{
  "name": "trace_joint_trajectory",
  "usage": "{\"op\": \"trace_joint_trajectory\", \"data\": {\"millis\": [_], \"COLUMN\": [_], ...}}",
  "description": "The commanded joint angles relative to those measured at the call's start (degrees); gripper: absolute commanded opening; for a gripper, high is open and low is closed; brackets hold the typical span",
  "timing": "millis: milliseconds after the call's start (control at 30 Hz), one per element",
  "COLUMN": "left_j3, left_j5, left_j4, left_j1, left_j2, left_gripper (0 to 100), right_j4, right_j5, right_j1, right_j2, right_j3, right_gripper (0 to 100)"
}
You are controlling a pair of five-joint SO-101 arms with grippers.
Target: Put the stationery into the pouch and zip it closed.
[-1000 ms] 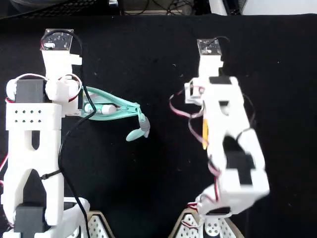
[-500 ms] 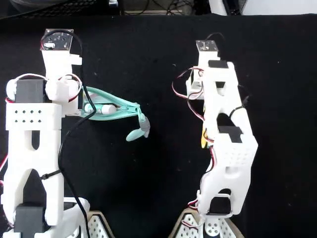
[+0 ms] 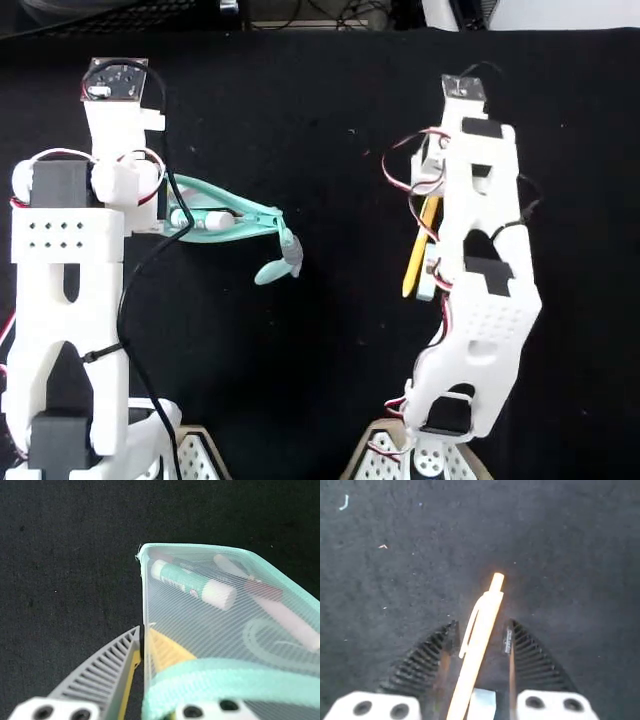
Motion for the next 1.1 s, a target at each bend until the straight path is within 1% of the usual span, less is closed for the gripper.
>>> {"op": "trace_joint_trajectory", "data": {"millis": [0,300,333,400,433,500,733,900,1067], "left_j3": [4.2,4.2,4.2,4.2,4.2,4.2,4.2,4.2,4.2], "left_j5": [0.0,0.0,0.0,0.0,0.0,0.0,0.0,0.0,0.0], "left_j4": [-1.1,-0.7,-0.7,-0.7,-0.7,-0.7,-0.9,-0.9,-0.9], "left_j1": [-0.2,-0.2,-0.2,-0.2,-0.2,-0.2,-0.2,-0.2,-0.2], "left_j2": [1.8,1.8,1.8,1.8,1.8,1.8,1.8,1.8,1.8], "left_gripper": [3,3,3,3,3,3,3,3,3], "right_j4": [0.0,11.8,13.3,16.4,18.0,20.7,23.0,24.1,25.2], "right_j5": [0.4,0.4,0.4,0.4,0.3,0.4,0.6,2.5,2.8], "right_j1": [0.6,-0.7,-0.7,-0.4,-0.4,-0.3,-4.0,-7.1,-7.6], "right_j2": [1.6,19.0,20.7,23.0,23.6,24.2,24.0,24.0,24.0], "right_j3": [-2.9,-24.5,-27.4,-33.2,-35.6,-38.8,-39.5,-39.6,-40.0], "right_gripper": [14.5,13.2,10.5,0.5,2.1,1.1,1.2,1.2,1.2]}}
